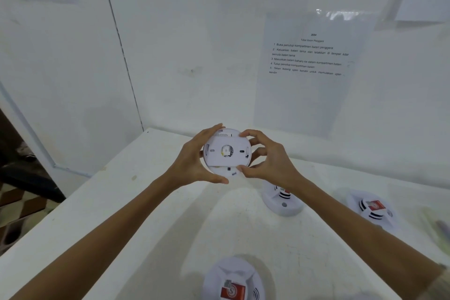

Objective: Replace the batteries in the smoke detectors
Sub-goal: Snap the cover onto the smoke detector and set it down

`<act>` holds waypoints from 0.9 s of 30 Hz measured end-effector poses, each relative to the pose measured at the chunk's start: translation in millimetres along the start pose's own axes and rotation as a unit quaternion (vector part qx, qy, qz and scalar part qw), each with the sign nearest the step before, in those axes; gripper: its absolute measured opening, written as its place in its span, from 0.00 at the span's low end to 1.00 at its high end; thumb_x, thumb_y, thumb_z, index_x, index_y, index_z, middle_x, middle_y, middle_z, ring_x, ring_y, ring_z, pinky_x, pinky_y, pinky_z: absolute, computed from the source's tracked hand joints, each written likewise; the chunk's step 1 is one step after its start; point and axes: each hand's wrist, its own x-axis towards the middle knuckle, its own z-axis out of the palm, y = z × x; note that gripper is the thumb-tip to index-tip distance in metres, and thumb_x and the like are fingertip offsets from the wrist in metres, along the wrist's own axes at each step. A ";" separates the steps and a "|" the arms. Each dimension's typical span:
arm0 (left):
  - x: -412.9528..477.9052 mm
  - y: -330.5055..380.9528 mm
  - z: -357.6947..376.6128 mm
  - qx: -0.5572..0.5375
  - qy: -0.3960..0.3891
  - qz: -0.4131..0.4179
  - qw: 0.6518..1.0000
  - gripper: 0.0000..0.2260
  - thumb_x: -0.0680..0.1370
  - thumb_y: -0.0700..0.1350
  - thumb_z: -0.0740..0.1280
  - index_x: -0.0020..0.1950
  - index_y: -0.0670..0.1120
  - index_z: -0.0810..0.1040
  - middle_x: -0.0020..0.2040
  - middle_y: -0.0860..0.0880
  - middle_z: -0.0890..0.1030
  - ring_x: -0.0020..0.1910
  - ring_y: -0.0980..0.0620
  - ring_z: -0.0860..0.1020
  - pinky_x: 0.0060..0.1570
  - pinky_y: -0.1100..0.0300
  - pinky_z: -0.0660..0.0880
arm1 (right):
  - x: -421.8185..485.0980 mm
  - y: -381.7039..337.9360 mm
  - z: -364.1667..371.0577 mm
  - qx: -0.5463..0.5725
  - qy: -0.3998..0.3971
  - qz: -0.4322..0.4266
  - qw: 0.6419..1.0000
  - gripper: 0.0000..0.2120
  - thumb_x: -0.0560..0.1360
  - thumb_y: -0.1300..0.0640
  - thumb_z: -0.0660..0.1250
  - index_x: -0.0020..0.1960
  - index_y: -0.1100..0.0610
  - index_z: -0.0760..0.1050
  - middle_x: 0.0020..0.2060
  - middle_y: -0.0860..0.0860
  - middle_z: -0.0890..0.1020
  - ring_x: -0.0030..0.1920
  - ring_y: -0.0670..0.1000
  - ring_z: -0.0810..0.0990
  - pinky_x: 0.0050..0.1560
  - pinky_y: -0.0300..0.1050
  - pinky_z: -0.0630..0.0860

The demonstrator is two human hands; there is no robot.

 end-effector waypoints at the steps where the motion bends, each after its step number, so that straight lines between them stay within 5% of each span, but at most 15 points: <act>1: -0.3 -0.9 -0.2 0.008 -0.006 0.007 1.000 0.49 0.58 0.62 0.77 0.72 0.49 0.60 0.69 0.64 0.67 0.67 0.58 0.68 0.58 0.64 0.74 | 0.3 0.2 0.1 -0.005 0.001 -0.002 1.000 0.30 0.61 0.61 0.78 0.58 0.46 0.71 0.47 0.48 0.78 0.35 0.48 0.81 0.40 0.40 0.81; 5: -2.3 -0.7 0.2 0.039 0.004 0.009 0.999 0.49 0.54 0.58 0.79 0.70 0.46 0.64 0.66 0.56 0.69 0.63 0.61 0.69 0.54 0.68 0.73 | 3.4 0.4 -3.0 -0.055 -0.028 -0.014 0.998 0.30 0.61 0.58 0.79 0.58 0.42 0.71 0.45 0.47 0.80 0.35 0.44 0.81 0.46 0.34 0.76; 12: -2.0 4.3 1.4 0.045 0.007 0.011 0.999 0.44 0.52 0.56 0.78 0.66 0.45 0.69 0.62 0.53 0.72 0.59 0.61 0.72 0.48 0.73 0.72 | 15.7 6.6 -13.8 -0.250 -0.072 -0.104 0.960 0.32 0.61 0.44 0.77 0.63 0.45 0.72 0.54 0.48 0.68 0.55 0.44 0.66 0.42 0.38 0.73; 15: -2.3 5.1 2.4 0.045 0.003 0.010 0.999 0.44 0.53 0.56 0.78 0.66 0.45 0.69 0.61 0.52 0.73 0.58 0.62 0.72 0.48 0.73 0.71 | 16.5 9.1 -9.4 -0.302 -0.047 -0.192 0.933 0.31 0.62 0.40 0.72 0.61 0.53 0.73 0.52 0.52 0.70 0.52 0.45 0.63 0.42 0.34 0.68; 19: -5.0 5.0 5.0 0.049 -0.004 0.011 0.999 0.44 0.53 0.57 0.78 0.65 0.44 0.69 0.61 0.52 0.73 0.58 0.63 0.72 0.49 0.73 0.71 | 19.1 10.1 -7.1 -0.322 -0.062 -0.234 0.916 0.31 0.62 0.39 0.68 0.59 0.54 0.68 0.48 0.52 0.73 0.48 0.47 0.65 0.45 0.45 0.72; 27: -4.9 4.5 10.3 0.026 -0.001 0.013 1.000 0.45 0.52 0.55 0.79 0.66 0.47 0.68 0.61 0.51 0.72 0.58 0.61 0.73 0.51 0.71 0.72 | 31.1 4.0 -13.5 -0.337 -0.141 -0.245 0.898 0.32 0.59 0.47 0.75 0.57 0.62 0.71 0.47 0.55 0.71 0.47 0.48 0.62 0.47 0.33 0.60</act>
